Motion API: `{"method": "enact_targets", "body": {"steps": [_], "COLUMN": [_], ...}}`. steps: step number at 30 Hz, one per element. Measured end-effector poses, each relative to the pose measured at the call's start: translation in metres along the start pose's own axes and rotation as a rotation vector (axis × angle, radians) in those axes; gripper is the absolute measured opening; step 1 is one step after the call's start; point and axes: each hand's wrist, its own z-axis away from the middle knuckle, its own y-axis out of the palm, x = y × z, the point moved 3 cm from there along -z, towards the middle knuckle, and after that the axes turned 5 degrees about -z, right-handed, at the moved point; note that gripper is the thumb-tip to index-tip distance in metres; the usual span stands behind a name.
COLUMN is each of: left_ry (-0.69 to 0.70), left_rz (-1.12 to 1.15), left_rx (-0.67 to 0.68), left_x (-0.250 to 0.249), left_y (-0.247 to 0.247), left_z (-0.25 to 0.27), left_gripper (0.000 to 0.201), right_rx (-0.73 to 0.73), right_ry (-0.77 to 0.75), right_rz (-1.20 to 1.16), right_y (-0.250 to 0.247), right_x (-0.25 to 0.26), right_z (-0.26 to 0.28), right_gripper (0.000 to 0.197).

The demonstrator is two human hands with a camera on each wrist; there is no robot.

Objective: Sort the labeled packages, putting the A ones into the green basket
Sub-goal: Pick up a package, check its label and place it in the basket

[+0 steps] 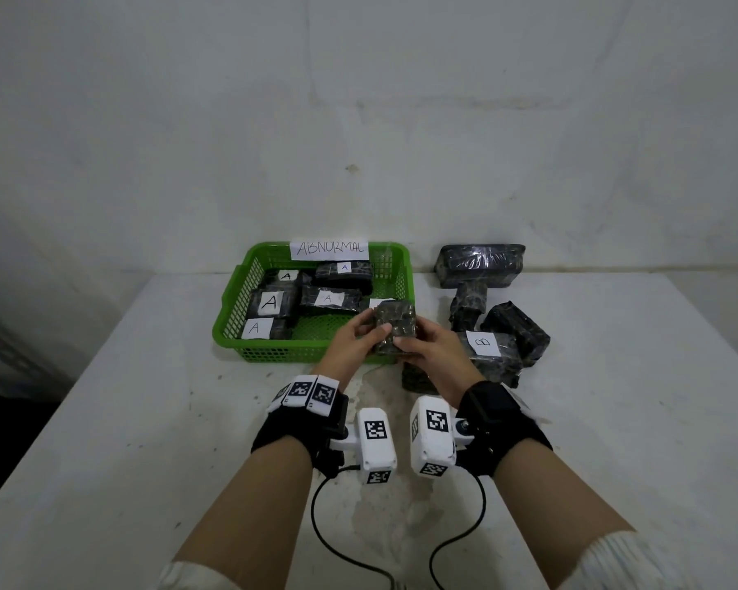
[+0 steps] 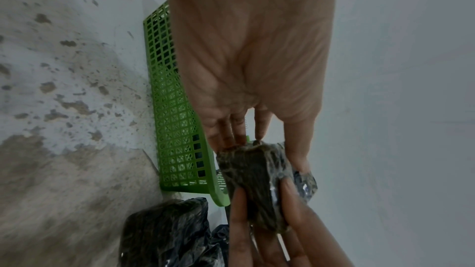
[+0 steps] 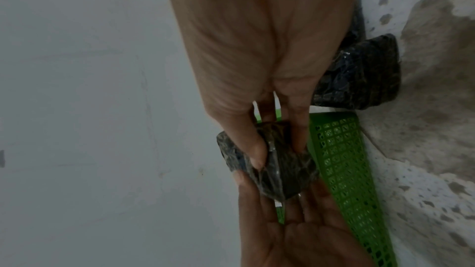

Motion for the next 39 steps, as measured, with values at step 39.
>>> {"method": "enact_targets", "body": {"steps": [39], "left_ry": [0.002], "left_rz": [0.055], "left_rx": [-0.008], "left_x": [-0.002], "left_y": [0.004], "left_z": [-0.005], "left_gripper": [0.047], "right_rx": [-0.098], "right_ry": [0.006], "right_rz": [0.041], "right_y": [-0.007], "right_x": [-0.009], "right_z": [-0.006], "right_gripper": [0.038]}}
